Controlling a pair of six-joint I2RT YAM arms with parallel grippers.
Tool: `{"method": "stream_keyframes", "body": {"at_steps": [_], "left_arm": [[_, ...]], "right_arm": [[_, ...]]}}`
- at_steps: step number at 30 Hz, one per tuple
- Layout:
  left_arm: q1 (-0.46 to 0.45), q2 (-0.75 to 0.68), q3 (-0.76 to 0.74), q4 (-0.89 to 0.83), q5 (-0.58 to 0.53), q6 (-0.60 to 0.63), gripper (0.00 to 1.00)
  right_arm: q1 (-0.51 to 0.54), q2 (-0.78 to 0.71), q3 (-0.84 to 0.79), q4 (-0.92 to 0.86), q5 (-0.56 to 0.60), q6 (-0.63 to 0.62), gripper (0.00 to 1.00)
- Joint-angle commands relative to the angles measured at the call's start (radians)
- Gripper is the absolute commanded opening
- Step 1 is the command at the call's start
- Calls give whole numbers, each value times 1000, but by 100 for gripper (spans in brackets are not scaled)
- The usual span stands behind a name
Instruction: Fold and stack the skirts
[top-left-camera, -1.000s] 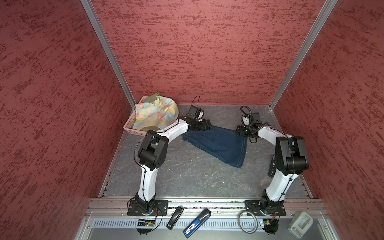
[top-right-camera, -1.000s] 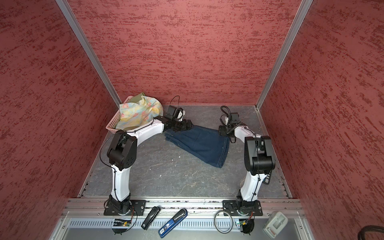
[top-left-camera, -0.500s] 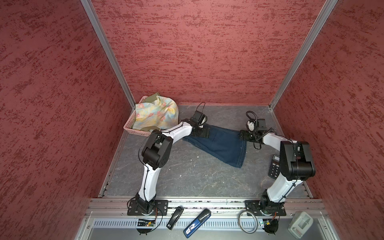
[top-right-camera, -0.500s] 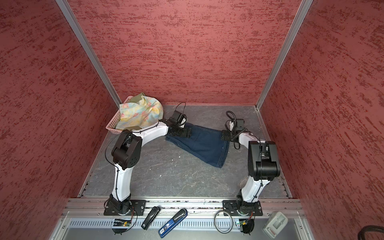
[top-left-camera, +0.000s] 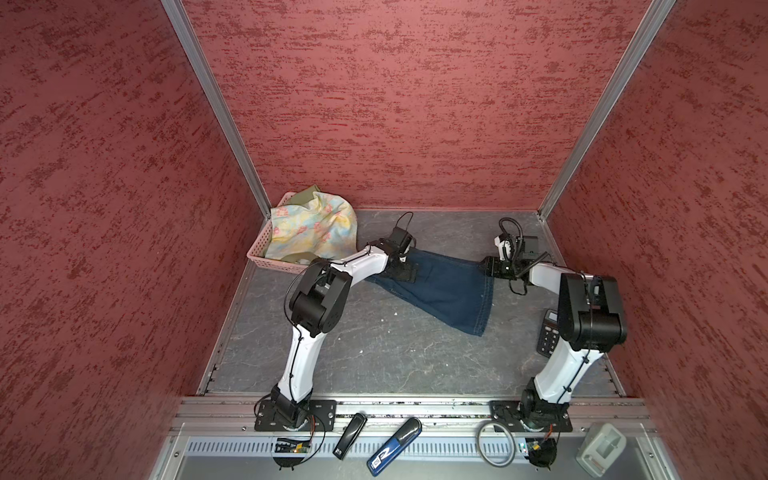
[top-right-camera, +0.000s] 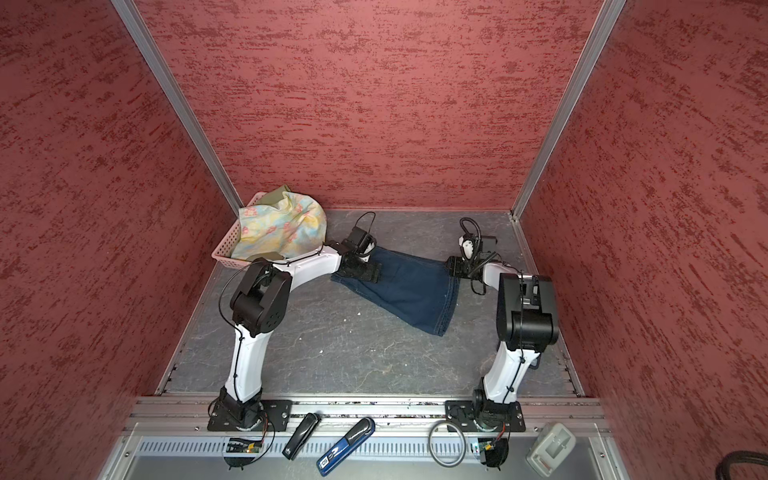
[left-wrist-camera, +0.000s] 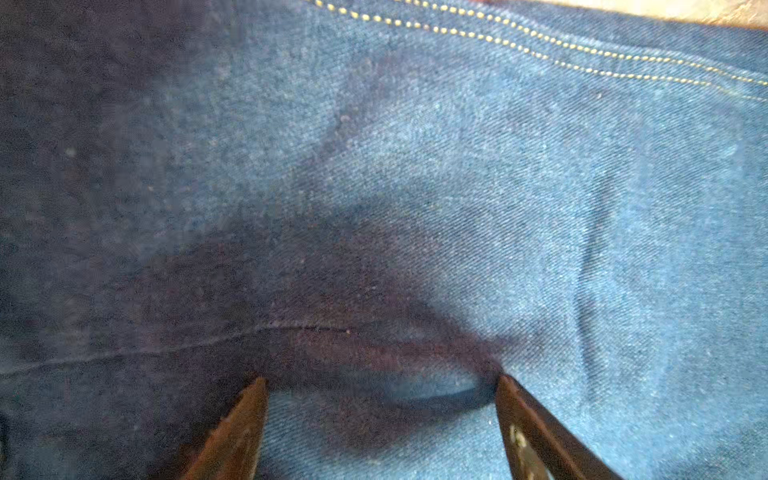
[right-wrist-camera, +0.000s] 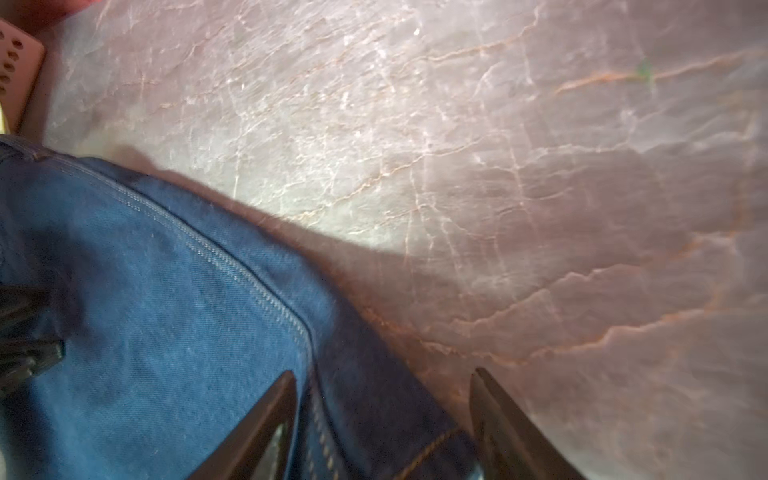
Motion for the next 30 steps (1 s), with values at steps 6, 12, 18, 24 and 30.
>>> {"method": "stream_keyframes", "body": {"at_steps": [6,12,18,24,30], "left_arm": [[15,72,73,-74,-10,23,87],[49,77,87,-66,40,-29,86],[72,57,98,-43,87,-62,86],[87,77,121,-47,71,-50,87],[93,94,125,-54,39,-26,87]], "right_arm": [[-23,21,6,-51,-35,-31,41],[-22,-25,-21,-18,-10,29,11],[-22,-101,-80,26,2,157,0],[12,-195,-159,-12,114,282,5],[31,-340,-166,-137,340,310,63]]}}
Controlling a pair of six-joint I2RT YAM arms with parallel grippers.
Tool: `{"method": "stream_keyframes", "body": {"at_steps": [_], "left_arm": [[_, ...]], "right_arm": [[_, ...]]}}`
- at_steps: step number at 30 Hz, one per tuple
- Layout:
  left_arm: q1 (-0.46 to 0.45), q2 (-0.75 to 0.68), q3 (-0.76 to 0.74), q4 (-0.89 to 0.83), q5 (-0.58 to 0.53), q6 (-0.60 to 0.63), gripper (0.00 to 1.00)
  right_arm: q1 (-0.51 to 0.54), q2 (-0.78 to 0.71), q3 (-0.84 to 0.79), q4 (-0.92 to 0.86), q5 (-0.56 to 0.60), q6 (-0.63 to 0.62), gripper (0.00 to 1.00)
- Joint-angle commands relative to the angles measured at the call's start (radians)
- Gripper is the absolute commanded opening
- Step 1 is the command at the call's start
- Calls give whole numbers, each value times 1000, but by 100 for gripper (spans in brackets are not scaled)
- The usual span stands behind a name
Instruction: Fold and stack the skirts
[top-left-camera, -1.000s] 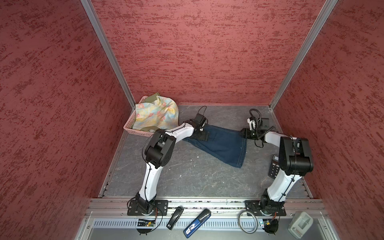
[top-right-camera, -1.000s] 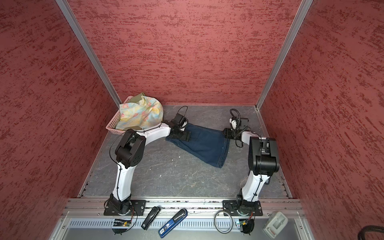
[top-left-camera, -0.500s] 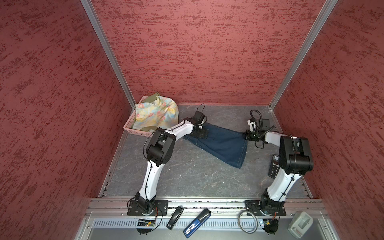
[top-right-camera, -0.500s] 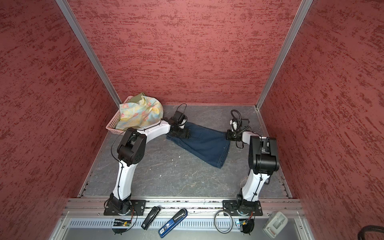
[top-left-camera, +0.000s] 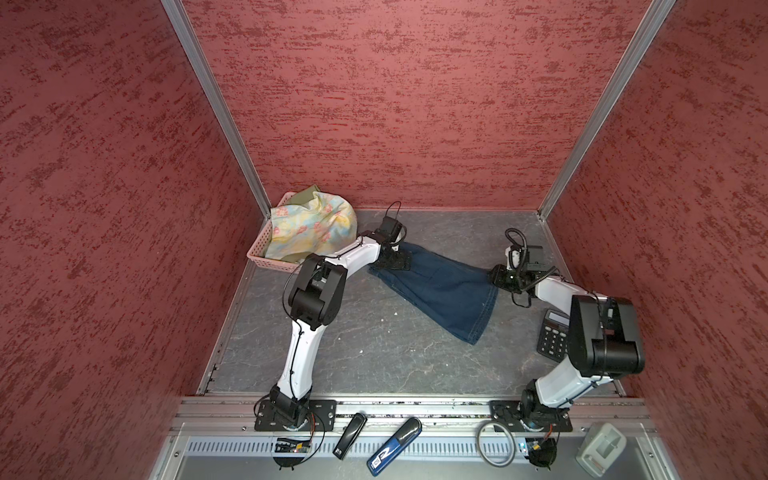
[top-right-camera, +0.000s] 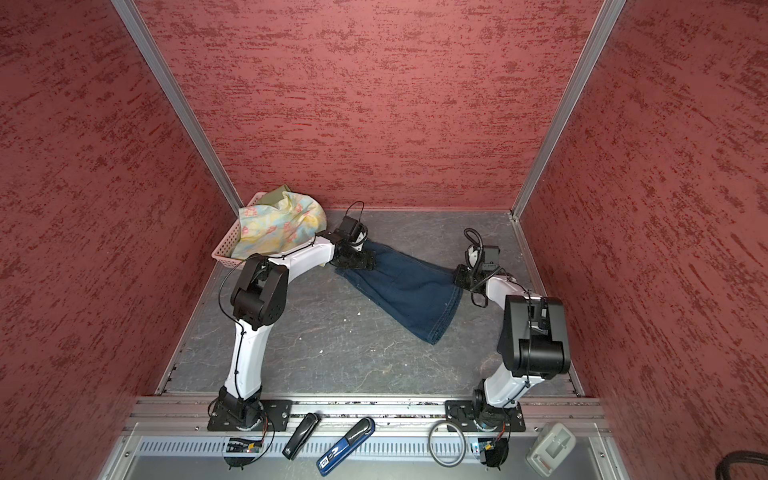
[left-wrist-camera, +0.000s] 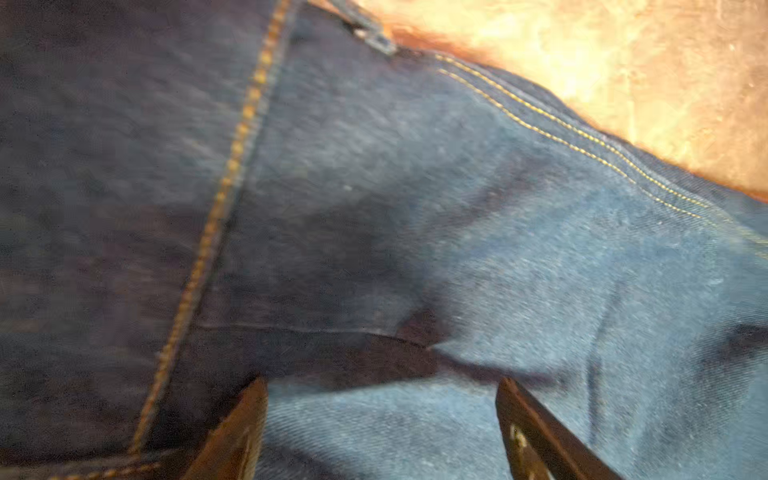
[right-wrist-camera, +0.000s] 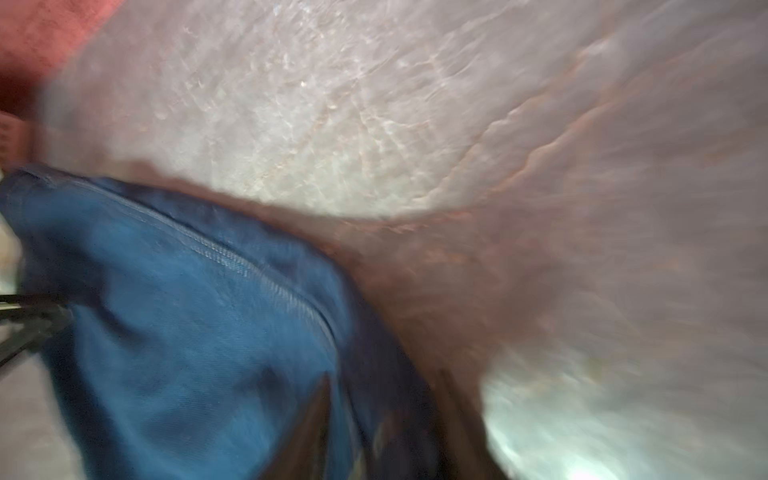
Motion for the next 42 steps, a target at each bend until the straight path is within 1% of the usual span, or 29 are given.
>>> {"method": "stream_keyframes", "body": {"at_steps": [1,2,3,4,7,11,14,16,22,27,31,34,37,40,42], "left_arm": [[10,41,14,-21,-35,19,88],[11,44,14,-24,-39,21,88],[11,49,19,-31,-47,22,88],[14,56,28,-47,-60,19,88],[19,76,48,-66,-72,17,88],[25,94,76,-82,-77,9,88],[30,110,98,-92,-73,10,88],[33,126,125,-113,-68,9,88],[41,150,181,-134,-22,-18,88],[47,181,225,-122,35,-59,88],[51,178,253,-97,81,-95,88],[50,133,244,-40,122,-121,89],[48,64,214,17,148,-145,91],[47,-14,175,45,160,-163,93],[45,-82,115,72,154,-166,96]], "right_arm": [[6,-108,32,-87,183,25,70],[8,-130,58,-112,191,10,73],[13,-132,84,-130,197,2,74],[24,-167,118,-149,197,-8,75],[85,-158,204,-194,178,-16,70],[206,-57,281,-241,146,-1,67],[224,37,281,-243,101,36,63],[228,89,285,-281,110,51,61],[224,58,136,-271,211,129,62],[228,101,60,-198,124,191,58],[243,59,-25,-129,85,270,56],[293,-3,-101,-96,77,344,53],[365,-56,-156,-73,77,412,52],[447,-90,-169,-56,90,473,52],[495,-97,-160,-36,90,508,51]]}}
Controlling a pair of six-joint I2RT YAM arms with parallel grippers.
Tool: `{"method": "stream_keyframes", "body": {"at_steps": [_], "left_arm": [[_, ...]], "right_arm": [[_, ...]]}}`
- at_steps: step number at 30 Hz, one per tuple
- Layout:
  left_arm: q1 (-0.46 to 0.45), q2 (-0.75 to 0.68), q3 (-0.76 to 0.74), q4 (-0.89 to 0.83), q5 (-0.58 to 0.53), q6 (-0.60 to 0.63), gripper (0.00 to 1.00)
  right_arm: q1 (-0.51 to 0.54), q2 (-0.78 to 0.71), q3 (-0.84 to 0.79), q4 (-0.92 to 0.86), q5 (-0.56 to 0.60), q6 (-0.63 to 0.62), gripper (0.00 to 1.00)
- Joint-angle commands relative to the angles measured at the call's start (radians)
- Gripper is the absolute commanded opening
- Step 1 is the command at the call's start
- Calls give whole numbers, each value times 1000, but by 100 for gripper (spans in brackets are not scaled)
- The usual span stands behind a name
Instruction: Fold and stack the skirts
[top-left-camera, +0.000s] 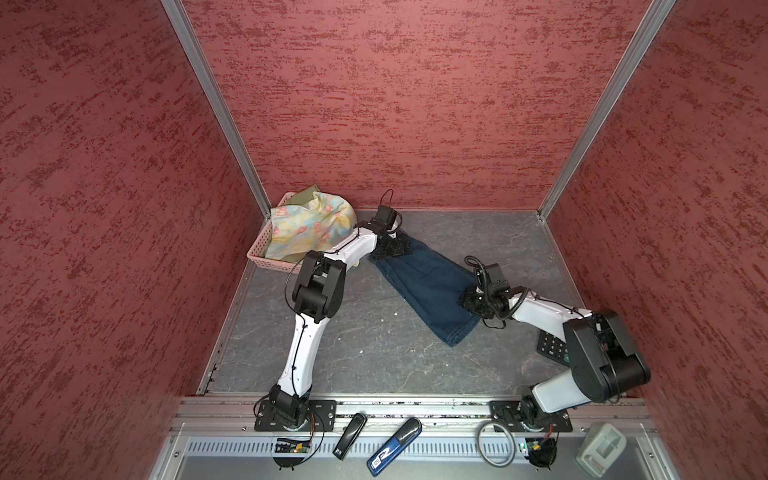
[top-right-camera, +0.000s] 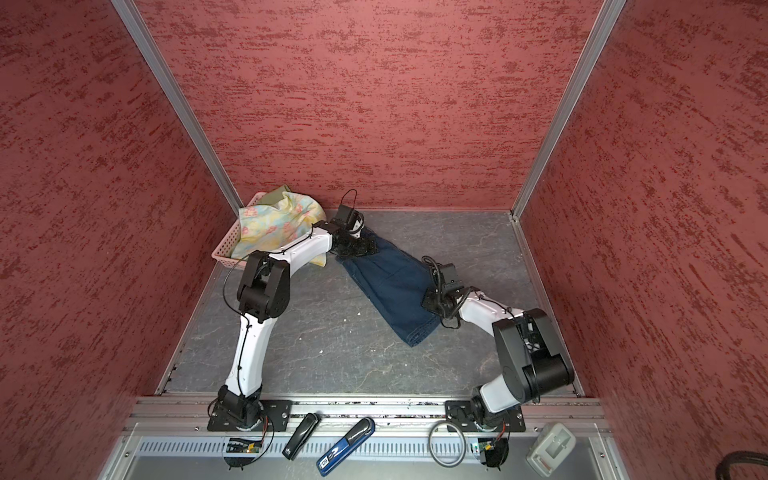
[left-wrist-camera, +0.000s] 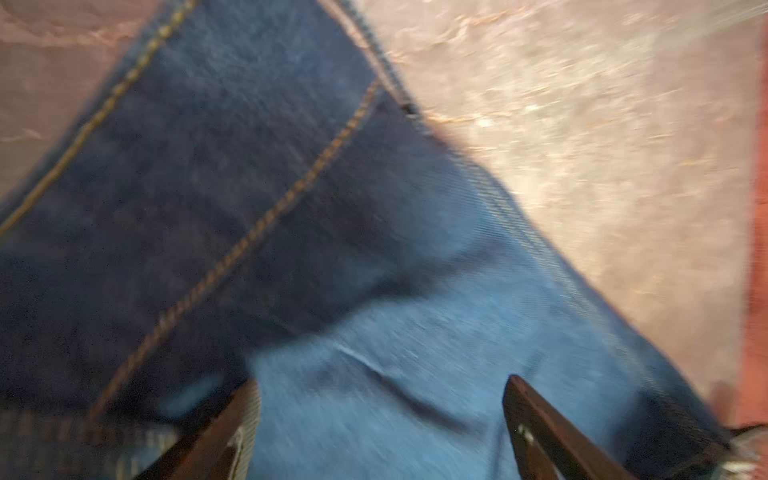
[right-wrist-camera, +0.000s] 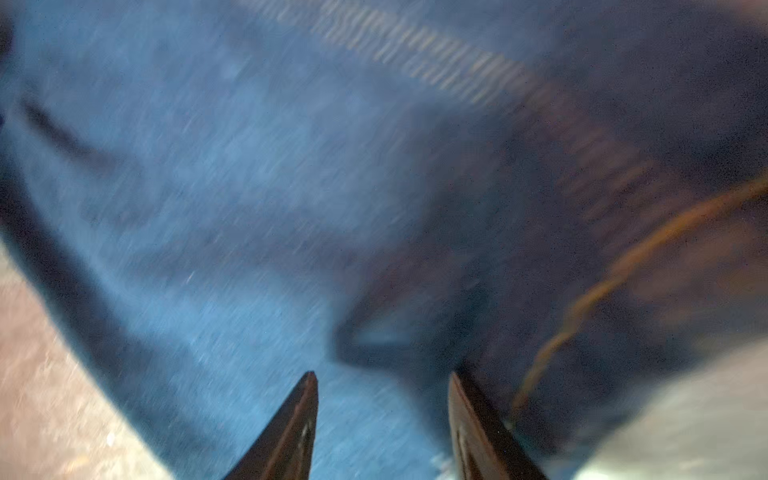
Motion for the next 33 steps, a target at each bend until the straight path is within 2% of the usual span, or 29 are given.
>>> {"method": "stream_keyframes", "body": {"at_steps": [1,6,9,11,16,20,24,29,33], "left_arm": [[-5,-163,-81,87,8,-32,98],[3,-371,-329,144,-28,-105,99],[-8,-468,-460,155,-46,-145,100],[-19,-499,-523,149,-49,-169,100],[-38,-494,-640,188,-56,-272,99],[-50,-425,-627,238,-29,-337,100],[-64,-334,-548,242,-22,-342,99],[-60,-216,-442,222,-10,-323,100],[-50,-148,-384,208,-3,-308,99]], "right_arm": [[77,-12,11,39,-10,122,51],[149,32,111,50,2,110,51],[141,0,197,-40,109,22,55],[103,-13,250,-91,137,-39,56],[-78,21,320,-123,123,-163,60],[-180,103,367,-156,97,-248,63],[-265,159,395,-187,48,-315,65],[-323,209,370,-194,14,-362,66],[-327,210,317,-160,-19,-371,65]]}}
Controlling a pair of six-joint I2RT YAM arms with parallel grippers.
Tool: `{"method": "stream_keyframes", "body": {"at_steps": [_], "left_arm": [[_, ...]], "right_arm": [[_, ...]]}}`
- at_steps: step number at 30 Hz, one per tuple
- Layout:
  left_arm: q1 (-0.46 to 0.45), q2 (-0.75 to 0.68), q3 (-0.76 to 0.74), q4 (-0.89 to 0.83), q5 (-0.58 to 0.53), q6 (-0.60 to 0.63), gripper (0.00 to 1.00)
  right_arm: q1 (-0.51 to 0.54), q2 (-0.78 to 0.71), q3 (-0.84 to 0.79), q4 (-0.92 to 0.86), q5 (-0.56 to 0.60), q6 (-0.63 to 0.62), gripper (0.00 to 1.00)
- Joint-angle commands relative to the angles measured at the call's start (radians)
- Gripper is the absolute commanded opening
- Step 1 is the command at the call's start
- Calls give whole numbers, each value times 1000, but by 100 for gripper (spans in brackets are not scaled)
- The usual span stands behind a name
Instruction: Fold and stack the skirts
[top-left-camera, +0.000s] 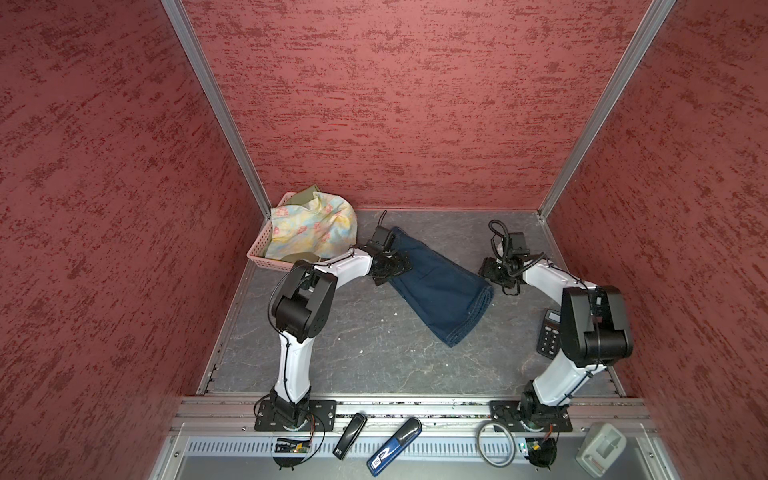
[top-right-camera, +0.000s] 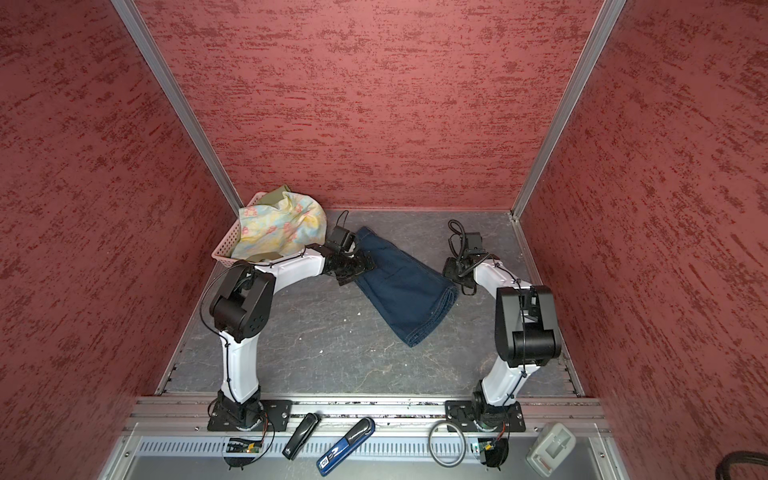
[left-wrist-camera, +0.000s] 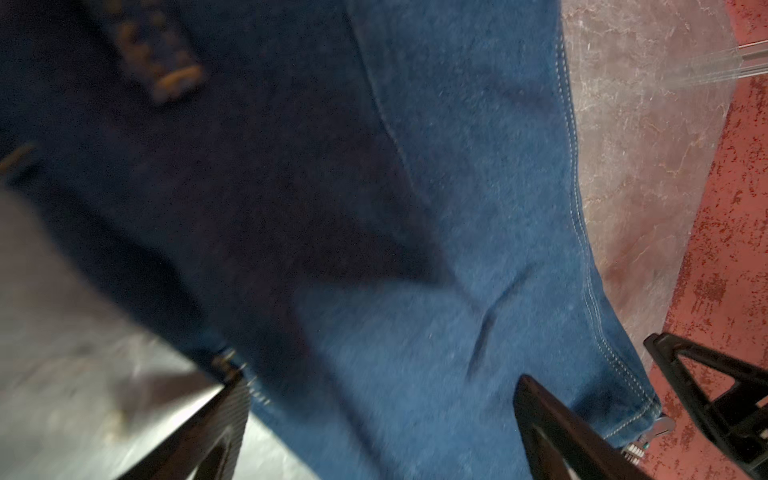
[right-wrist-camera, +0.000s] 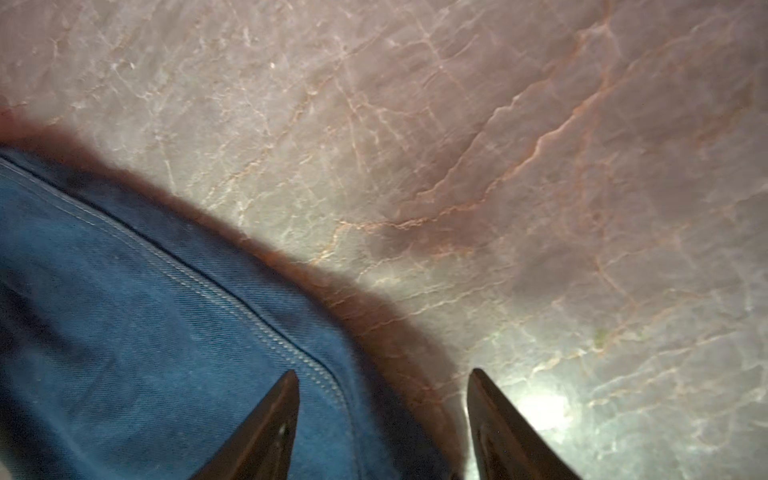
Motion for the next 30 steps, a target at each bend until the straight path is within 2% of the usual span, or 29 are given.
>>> {"method": "stream_keyframes", "body": {"at_steps": [1,5,10,15,18,19,23,27,30], "left_arm": [[12,46,40,-5,13,15,99],[35,79,72,-18,11,42,100],[69,115,133,-56,9,87,100],[92,149,201,-109,19,141,99],[94,131,194,-118,24,159,100],[93,114,178,-118,24,163,99],[98,2,47,-111,-5,183,100],[112,-158,-149,-77,-14,175,100],[102,-281,-307,-45,14,112,100]], "right_arm": [[1,-1,-42,3,-52,-37,65],[6,-38,-121,33,-112,-35,61],[31,-154,-256,81,-161,1,53],[120,-259,-348,123,-196,72,51],[213,-322,-393,186,-184,180,45],[248,-335,-408,211,-174,230,42],[356,-379,-455,272,-133,361,42],[380,-428,-496,265,-92,371,42],[381,-456,-514,238,-64,350,47]]}}
